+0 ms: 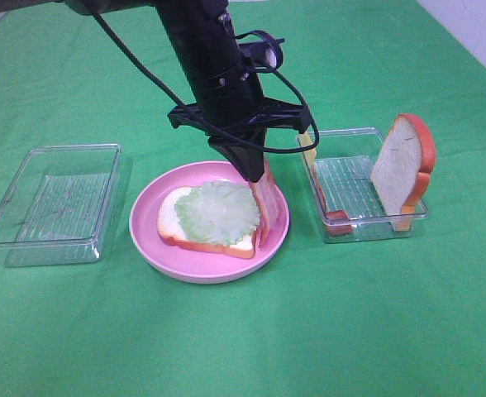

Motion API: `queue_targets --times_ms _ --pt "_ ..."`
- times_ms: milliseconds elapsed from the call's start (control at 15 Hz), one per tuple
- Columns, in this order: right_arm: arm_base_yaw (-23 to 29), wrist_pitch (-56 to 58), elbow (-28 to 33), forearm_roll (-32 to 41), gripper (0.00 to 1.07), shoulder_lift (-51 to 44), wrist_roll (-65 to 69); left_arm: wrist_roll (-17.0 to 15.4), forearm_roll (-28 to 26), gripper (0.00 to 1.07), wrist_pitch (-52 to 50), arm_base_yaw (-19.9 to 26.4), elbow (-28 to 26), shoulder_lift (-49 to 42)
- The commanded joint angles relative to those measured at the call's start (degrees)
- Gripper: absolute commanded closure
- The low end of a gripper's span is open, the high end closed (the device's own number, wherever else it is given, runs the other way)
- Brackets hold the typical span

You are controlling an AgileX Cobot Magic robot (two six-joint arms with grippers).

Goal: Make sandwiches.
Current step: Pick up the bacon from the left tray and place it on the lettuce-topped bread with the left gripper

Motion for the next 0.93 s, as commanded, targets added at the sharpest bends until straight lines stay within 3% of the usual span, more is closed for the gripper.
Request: queue_targets --times_ms 67,200,467,933 --pt "-0.1 0.0 0.2 0.1 0.15 -1.4 -0.2 -2.7 5.7 1.07 5.8 -0.1 -0.1 0.0" --pt "-0.1 0.0 0.2 0.1 0.15 -1.4 -0.2 -5.1 9.8 1.07 5.8 -0.1 -0.1 0.0" --pt "-0.1 0.0 0.2 0.1 0.15 -1.4 -0.2 -6.4 16.8 1.07 5.8 0.1 -0.1 0.0" --pt "-0.1 0.0 0.2 0.1 0.15 -1.4 -0.2 -6.6 16.8 1.07 5.8 0.3 -0.1 1.8"
